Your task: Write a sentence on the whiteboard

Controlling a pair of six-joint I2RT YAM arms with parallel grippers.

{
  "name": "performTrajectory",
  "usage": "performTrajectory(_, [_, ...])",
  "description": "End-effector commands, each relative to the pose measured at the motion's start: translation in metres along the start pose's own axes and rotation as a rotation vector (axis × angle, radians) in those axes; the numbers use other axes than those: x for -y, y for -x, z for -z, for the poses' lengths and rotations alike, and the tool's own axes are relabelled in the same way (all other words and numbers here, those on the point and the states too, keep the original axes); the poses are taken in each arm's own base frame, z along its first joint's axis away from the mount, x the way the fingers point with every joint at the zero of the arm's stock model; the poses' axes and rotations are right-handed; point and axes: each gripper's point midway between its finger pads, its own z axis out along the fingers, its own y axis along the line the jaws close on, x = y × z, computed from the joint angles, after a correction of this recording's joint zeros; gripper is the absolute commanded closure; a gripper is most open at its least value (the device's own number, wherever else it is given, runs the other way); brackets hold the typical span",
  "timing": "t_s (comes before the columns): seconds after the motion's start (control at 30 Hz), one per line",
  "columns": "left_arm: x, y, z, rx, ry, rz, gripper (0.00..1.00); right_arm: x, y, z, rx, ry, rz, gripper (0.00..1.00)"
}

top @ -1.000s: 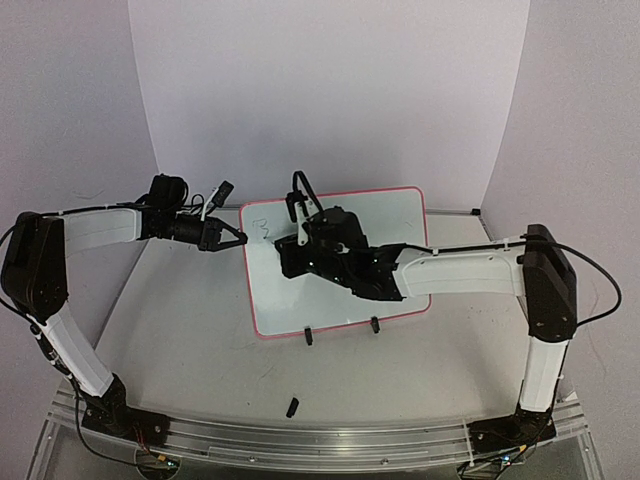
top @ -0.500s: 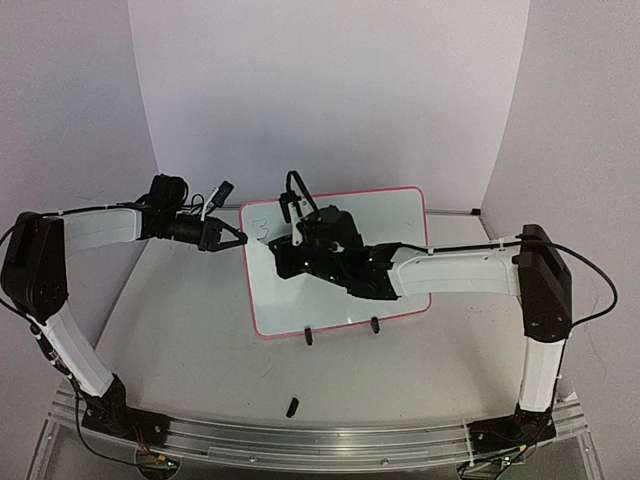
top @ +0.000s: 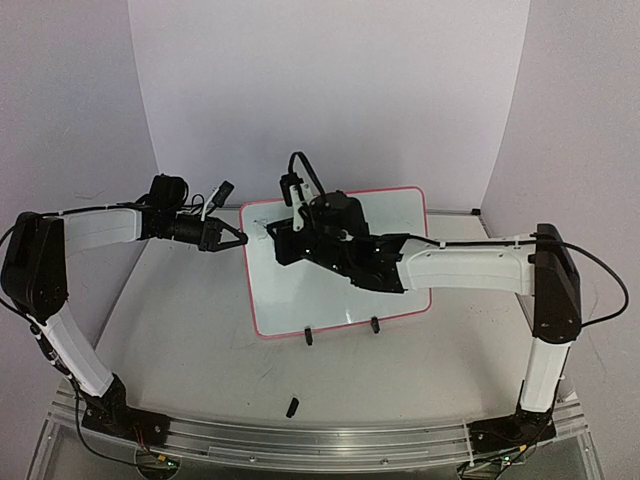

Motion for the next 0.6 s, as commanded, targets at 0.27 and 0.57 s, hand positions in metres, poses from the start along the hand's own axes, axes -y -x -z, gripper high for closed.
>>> performTrajectory(0.27, [0.004, 0.011, -0.001, -0.001, 0.04, -0.123, 1.0, -0.001, 0.017, -0.017, 0.037, -0.052, 0.03, 1.0])
performTrajectory(0.57, [0.005, 0.011, 0.0, 0.0, 0.039, -0.123, 1.0, 0.01, 0.003, -0.022, 0.009, -0.108, 0.032, 1.0])
